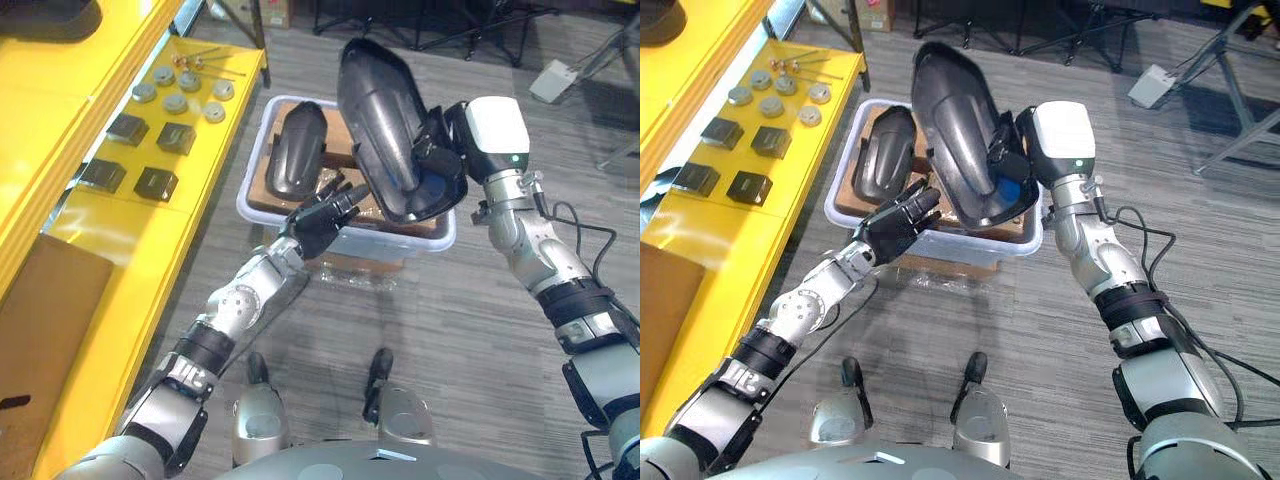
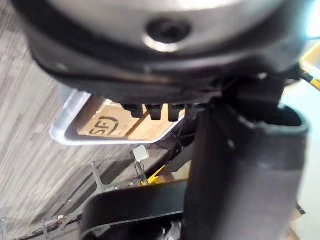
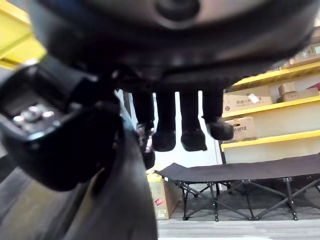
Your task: Walk over and take three plastic housings, then place them on the shelf
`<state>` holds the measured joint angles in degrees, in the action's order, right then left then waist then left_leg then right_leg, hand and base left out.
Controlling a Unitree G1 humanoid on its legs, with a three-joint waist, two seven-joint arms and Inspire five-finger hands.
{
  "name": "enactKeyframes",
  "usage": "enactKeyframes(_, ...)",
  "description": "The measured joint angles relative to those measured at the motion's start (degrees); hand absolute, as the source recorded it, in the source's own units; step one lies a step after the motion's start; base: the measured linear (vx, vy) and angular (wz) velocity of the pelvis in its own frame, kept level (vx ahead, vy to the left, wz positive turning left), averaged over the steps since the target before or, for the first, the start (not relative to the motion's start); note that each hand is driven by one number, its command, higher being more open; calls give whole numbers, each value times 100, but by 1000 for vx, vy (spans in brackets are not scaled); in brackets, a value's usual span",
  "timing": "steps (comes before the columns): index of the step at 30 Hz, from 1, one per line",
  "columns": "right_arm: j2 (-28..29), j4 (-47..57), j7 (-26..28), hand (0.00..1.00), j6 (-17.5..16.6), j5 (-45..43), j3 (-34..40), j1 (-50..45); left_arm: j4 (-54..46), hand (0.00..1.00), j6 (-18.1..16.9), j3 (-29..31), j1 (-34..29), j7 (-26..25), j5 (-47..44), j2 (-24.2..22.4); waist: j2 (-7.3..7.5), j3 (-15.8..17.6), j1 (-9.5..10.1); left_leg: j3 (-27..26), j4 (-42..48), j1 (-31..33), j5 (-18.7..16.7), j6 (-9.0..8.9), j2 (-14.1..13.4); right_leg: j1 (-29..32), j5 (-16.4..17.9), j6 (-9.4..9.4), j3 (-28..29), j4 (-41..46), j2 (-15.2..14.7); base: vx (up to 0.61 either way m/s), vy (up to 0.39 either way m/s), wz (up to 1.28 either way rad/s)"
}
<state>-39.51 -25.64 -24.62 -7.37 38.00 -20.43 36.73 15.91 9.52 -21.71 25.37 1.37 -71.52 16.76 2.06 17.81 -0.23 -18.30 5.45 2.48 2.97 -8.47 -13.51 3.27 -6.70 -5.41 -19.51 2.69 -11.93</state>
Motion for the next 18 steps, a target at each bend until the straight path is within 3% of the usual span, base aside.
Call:
enactKeyframes(8, 187, 162, 171, 0, -427, -6, -84, -15, 218, 100, -190, 1, 234, -38, 8, -188, 21, -178, -25, -122, 2, -133, -33, -41, -109, -54, -47, 45, 97, -97, 128, 2, -10, -10)
enactKeyframes(15, 379, 171, 433, 0, -363, -13, -161, -185, 491, 100, -200, -49, 240, -46, 265, -229, 31, -300, 62, -161, -61, -287, -38, -48, -94, -261, -135, 26, 99, -305, 150, 1, 1, 0)
enactKeyframes(16, 380, 171, 434, 0, -353, -18, -161, -216, 492, 0, -200, -62, 239, -50, 266, -229, 31, -302, 72, -162, -62, -299, -39, -50, -94, -277, -135, 26, 99, -311, 151, 0, 0, 0)
enactKeyframes(18, 382, 171, 441, 0, -346, -18, -162, -275, 495, 0, -200, -72, 234, -67, 337, -222, 29, -354, 82, -167, -65, -296, -41, -53, -93, -284, -149, 24, 99, -353, 158, 0, 0, 0)
